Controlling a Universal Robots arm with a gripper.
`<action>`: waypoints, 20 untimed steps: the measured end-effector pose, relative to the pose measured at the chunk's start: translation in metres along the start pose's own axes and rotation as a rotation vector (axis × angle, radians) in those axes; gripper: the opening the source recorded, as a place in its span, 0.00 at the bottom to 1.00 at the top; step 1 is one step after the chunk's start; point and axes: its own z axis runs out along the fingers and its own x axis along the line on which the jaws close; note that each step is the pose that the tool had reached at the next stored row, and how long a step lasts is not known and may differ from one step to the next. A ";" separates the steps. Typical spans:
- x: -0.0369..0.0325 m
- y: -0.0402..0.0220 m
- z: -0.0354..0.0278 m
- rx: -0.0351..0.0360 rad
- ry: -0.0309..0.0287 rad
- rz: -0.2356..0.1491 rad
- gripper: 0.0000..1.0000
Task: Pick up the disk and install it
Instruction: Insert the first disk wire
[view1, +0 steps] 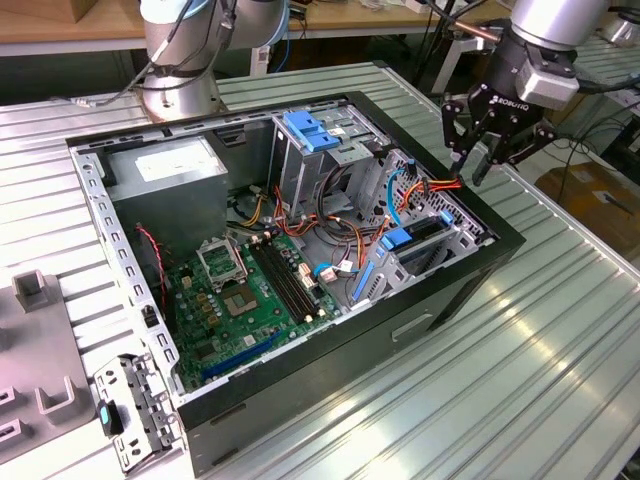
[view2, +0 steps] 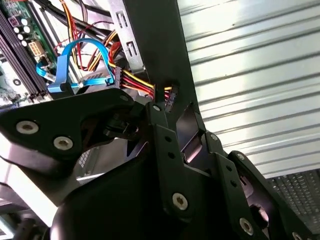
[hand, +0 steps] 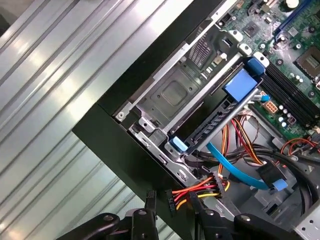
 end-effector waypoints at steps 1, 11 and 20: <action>-0.0001 0.0000 0.0010 0.0011 0.0000 -0.019 0.38; -0.0012 -0.0012 0.0049 0.0074 -0.0013 -0.106 0.23; -0.0074 0.0050 -0.0042 0.0063 -0.0002 -0.106 0.16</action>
